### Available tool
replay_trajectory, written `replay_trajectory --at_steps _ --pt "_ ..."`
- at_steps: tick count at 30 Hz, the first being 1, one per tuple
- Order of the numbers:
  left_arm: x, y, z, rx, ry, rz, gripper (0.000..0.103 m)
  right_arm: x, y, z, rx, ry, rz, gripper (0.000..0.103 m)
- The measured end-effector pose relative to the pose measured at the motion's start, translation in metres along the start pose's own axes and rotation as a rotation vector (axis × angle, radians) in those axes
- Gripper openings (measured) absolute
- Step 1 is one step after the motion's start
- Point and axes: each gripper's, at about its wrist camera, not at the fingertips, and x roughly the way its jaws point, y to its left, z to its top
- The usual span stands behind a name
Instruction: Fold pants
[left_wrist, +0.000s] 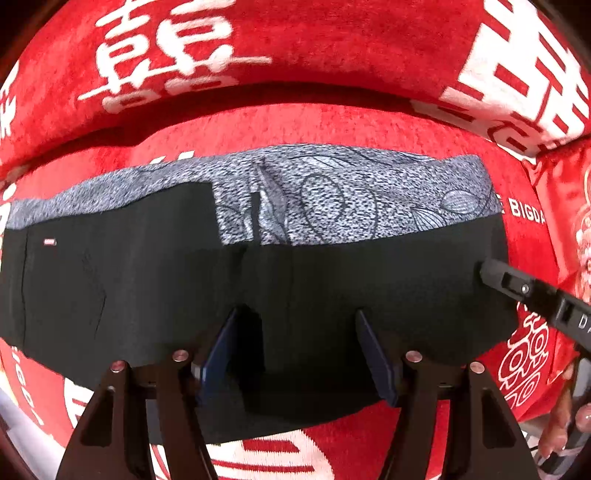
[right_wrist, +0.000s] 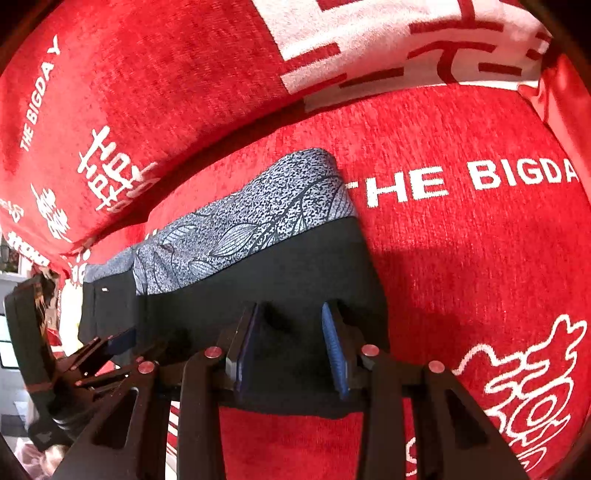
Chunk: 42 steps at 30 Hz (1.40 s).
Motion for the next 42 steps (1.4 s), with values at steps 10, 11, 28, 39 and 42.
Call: replay_trajectory --at_steps 10,11,28,39,42 --pt "-0.009 0.014 -0.016 -0.077 0.001 0.080 0.082 0.006 0.001 0.005 -0.068 0.046 0.005 0.044" --pt "-0.013 0.018 -0.019 -0.085 0.001 0.089 0.082 0.007 0.003 0.005 -0.075 0.049 0.003 0.046" --pt "-0.041 0.070 -0.044 -0.123 -0.024 0.051 0.082 0.010 0.059 -0.014 -0.160 0.056 -0.141 0.053" --pt "-0.044 0.127 -0.068 -0.171 -0.018 0.018 0.082 0.061 0.146 -0.052 -0.334 0.164 -0.035 0.027" --pt "-0.043 0.139 -0.072 -0.198 -0.013 0.011 0.082 0.070 0.157 -0.062 -0.362 0.179 -0.057 0.027"
